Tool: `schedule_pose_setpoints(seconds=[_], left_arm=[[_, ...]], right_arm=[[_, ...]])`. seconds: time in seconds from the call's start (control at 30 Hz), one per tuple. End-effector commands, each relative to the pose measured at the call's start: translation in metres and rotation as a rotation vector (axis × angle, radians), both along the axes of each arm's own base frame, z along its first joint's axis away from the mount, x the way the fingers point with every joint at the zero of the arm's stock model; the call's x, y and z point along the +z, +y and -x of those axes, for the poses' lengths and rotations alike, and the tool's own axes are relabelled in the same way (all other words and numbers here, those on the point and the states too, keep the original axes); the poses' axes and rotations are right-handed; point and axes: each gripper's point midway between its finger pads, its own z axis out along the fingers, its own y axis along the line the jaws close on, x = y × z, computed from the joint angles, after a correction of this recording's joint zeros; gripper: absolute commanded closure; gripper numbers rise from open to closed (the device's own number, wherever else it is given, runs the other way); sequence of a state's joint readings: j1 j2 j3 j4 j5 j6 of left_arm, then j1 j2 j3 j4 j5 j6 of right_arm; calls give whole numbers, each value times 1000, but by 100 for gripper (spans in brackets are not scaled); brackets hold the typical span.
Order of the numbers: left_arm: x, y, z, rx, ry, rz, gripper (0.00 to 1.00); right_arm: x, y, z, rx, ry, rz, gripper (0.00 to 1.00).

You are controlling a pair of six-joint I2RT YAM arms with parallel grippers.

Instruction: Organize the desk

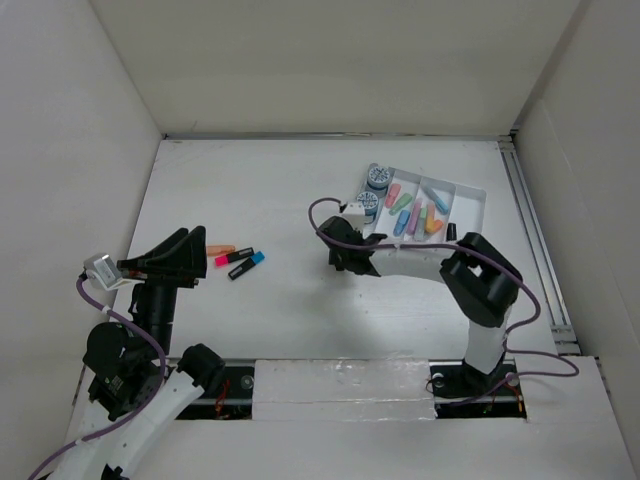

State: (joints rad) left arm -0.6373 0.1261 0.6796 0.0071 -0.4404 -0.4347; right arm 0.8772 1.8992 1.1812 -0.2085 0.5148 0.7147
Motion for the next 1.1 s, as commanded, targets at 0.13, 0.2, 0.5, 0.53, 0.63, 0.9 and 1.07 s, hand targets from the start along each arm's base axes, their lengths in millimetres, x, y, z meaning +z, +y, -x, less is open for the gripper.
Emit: schedule_pose_setpoints(seconds=[0.13,0.2,0.5,0.53,0.63,0.9,1.07], left_arm=[[8,1,3,-1,-35,12,47],[8,2,4,0,-39,15,47],[7,-2,1,-8,-30,8,47],[7,-2,0,-7,-29,8,47],[6,-2,-1,-7,-25,5,47],[6,-3,-1,-6,-24,3,47],[6,-3,-1,-7,-24,4,47]], right_arm=[[131,-83,-46,-239,-220,-472,95],[139,-119,-44,-313,-232,-535,94],[114,-303,-57,-701,-287,-685,93],[113,-309,-58,-708,-282,-705,93],[104,-311,-59,-695,-246,-767,84],[116,-332,-50,-778,-320,-747,43],[142,-288,-51,-639,-395,-741,53]])
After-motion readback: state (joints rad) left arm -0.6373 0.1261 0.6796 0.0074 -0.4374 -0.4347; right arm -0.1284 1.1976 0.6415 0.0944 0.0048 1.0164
